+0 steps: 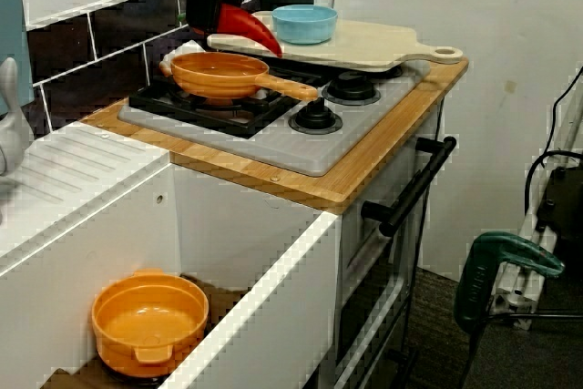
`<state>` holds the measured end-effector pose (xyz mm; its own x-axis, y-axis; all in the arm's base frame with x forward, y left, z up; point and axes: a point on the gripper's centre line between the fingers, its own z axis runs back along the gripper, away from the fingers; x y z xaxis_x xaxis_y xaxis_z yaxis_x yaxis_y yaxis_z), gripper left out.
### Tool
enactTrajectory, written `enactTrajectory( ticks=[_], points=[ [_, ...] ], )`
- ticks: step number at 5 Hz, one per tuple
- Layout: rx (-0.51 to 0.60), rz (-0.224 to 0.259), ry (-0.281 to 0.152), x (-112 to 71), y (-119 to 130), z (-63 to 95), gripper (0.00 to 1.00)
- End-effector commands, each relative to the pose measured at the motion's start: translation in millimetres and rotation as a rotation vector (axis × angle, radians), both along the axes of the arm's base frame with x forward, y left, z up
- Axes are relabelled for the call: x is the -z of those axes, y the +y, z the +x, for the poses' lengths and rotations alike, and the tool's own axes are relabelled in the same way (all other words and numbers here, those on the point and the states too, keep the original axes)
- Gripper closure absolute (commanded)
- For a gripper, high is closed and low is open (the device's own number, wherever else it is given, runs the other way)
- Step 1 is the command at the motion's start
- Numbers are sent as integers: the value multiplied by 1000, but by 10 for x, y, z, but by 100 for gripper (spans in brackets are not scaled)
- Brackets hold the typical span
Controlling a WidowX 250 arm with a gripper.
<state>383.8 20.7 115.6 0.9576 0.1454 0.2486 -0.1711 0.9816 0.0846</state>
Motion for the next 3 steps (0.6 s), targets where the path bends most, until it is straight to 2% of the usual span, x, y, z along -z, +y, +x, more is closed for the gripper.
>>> enactTrajectory(
  ticks=[1, 2, 3],
  points=[
    [0, 24, -23, -53, 146, 80, 100],
    [-1, 27, -14, -29, 141, 77, 53],
    [-3, 19, -8, -70, 126, 62, 0]
  ],
)
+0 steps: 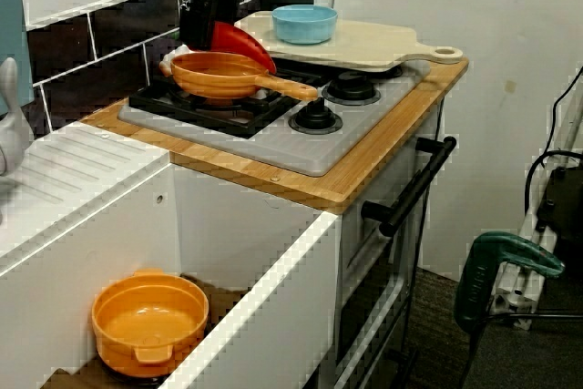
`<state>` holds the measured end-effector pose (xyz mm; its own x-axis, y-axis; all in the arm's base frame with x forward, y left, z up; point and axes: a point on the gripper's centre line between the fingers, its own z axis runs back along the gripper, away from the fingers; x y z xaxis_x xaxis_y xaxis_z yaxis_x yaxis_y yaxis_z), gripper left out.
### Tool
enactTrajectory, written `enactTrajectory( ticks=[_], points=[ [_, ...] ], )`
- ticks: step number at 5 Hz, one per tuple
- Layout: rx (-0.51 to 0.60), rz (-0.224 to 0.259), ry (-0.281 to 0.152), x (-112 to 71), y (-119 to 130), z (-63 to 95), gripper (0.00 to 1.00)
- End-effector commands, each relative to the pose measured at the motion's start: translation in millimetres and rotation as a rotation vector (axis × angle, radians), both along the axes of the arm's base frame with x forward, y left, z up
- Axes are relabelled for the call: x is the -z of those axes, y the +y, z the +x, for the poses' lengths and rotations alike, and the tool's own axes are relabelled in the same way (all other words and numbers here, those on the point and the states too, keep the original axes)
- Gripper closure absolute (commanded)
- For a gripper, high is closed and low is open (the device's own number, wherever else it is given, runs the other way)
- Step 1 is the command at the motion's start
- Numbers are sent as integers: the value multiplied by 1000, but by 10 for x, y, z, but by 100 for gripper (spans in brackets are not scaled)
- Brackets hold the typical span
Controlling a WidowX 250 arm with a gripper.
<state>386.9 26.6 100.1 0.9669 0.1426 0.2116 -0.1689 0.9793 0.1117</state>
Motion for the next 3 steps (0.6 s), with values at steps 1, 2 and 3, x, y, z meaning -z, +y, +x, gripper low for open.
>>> enactTrajectory(
  ticks=[1, 2, 3],
  points=[
    [-5, -24, -39, -315, 50, 26, 0],
    [-7, -44, -35, -397, 27, 25, 0],
    [67, -75, -37, -492, -108, 48, 0]
  ],
)
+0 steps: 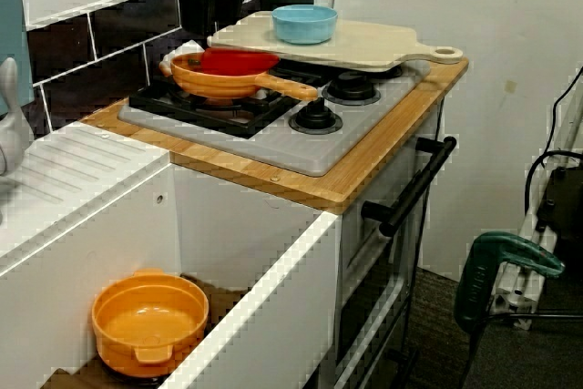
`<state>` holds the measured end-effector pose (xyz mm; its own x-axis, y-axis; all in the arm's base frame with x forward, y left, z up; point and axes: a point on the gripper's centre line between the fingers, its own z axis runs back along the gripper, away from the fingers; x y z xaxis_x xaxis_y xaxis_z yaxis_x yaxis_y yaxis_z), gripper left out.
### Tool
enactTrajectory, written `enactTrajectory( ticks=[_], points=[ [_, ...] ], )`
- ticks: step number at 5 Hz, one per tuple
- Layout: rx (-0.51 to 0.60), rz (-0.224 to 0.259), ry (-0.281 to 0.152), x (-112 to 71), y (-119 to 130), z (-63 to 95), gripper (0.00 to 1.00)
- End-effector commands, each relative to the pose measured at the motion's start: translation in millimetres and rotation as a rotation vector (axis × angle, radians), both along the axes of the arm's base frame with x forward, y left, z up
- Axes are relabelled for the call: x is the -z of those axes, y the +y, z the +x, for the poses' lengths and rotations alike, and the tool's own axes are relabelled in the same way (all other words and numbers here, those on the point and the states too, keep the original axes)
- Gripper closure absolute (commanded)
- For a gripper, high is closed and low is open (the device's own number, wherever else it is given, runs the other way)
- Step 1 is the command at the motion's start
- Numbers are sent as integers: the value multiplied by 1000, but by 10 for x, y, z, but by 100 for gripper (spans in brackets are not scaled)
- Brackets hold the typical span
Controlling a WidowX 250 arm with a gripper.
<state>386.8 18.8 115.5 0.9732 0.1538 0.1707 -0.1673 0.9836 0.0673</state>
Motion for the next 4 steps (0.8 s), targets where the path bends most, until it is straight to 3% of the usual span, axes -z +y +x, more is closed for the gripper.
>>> enactTrajectory(
  ticks=[1, 2, 4],
  points=[
    [145, -22, -130, -394, -201, 129, 0],
    [209, 33, -147, -362, -338, 280, 0],
    [107, 53, -153, -139, -546, 495, 0]
  ],
)
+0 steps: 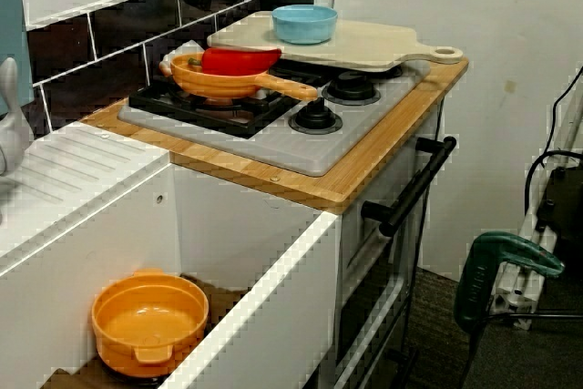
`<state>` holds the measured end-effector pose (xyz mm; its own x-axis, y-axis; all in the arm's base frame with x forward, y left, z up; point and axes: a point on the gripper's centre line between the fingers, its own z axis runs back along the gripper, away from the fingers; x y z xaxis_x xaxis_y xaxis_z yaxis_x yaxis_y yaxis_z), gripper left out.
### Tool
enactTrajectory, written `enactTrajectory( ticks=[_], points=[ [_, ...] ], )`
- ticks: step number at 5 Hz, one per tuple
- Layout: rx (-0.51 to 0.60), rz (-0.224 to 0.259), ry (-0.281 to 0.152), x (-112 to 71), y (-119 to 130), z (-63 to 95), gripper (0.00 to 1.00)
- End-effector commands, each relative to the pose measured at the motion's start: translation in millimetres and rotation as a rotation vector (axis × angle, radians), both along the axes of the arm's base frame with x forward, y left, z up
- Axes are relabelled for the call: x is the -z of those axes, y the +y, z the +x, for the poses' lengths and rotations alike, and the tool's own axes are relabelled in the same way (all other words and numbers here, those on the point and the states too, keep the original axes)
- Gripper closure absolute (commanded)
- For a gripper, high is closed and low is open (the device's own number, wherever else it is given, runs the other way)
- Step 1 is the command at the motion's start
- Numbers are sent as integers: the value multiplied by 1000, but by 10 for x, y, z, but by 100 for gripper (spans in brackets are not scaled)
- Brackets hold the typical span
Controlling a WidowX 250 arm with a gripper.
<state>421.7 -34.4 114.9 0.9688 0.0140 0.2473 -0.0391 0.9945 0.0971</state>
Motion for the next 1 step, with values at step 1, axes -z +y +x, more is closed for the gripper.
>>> enactTrajectory(
  ticks=[1],
  points=[
    [-45, -14, -94, -107, -108, 235, 0]
  ],
)
